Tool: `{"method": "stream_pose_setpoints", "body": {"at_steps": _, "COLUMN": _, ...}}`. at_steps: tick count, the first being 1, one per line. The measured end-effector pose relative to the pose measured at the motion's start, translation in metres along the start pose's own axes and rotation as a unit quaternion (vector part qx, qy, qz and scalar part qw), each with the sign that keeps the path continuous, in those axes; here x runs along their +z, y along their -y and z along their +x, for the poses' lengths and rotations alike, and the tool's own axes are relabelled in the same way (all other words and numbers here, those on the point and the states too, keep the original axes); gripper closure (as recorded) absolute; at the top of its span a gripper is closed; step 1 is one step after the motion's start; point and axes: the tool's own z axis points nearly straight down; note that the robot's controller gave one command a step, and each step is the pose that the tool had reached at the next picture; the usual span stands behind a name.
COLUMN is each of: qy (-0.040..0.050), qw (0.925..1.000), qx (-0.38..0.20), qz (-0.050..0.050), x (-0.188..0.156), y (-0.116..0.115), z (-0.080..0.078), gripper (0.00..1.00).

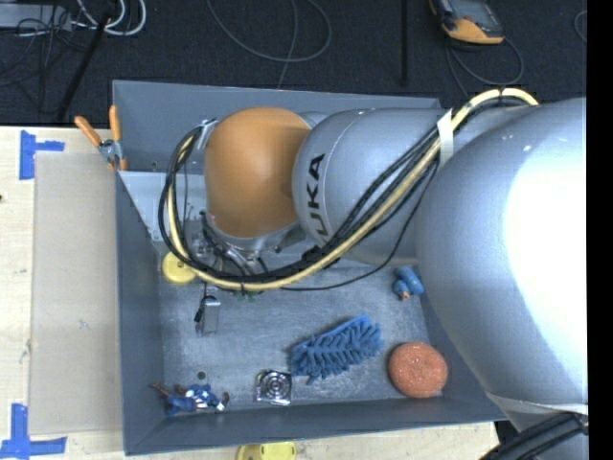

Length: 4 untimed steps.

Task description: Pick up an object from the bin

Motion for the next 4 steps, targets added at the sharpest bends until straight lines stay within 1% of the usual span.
{"method": "stream_pose_setpoints", "body": {"at_steps": 1, "qy": 0.0036, "qw": 1.0000, "qx": 0.002, "qz": -0.001, "x": -0.005, "y": 0.001, "z": -0.002, "gripper": 0.00}}
{"method": "stream_pose_setpoints", "body": {"at_steps": 2, "qy": 0.0042, "qw": 0.9994, "qx": 0.035, "qz": -0.002, "x": 0.017, "y": 0.038, "z": -0.015, "gripper": 0.00}}
{"method": "stream_pose_setpoints", "body": {"at_steps": 3, "qy": 0.0039, "qw": 0.9999, "qx": 0.015, "qz": 0.000, "x": 0.040, "y": 0.058, "z": -0.021, "gripper": 0.00}}
{"method": "stream_pose_setpoints", "body": {"at_steps": 4, "qy": 0.0009, "qw": 0.9936, "qx": -0.113, "qz": 0.000, "x": 0.029, "y": 0.066, "z": 0.023, "gripper": 0.00}}
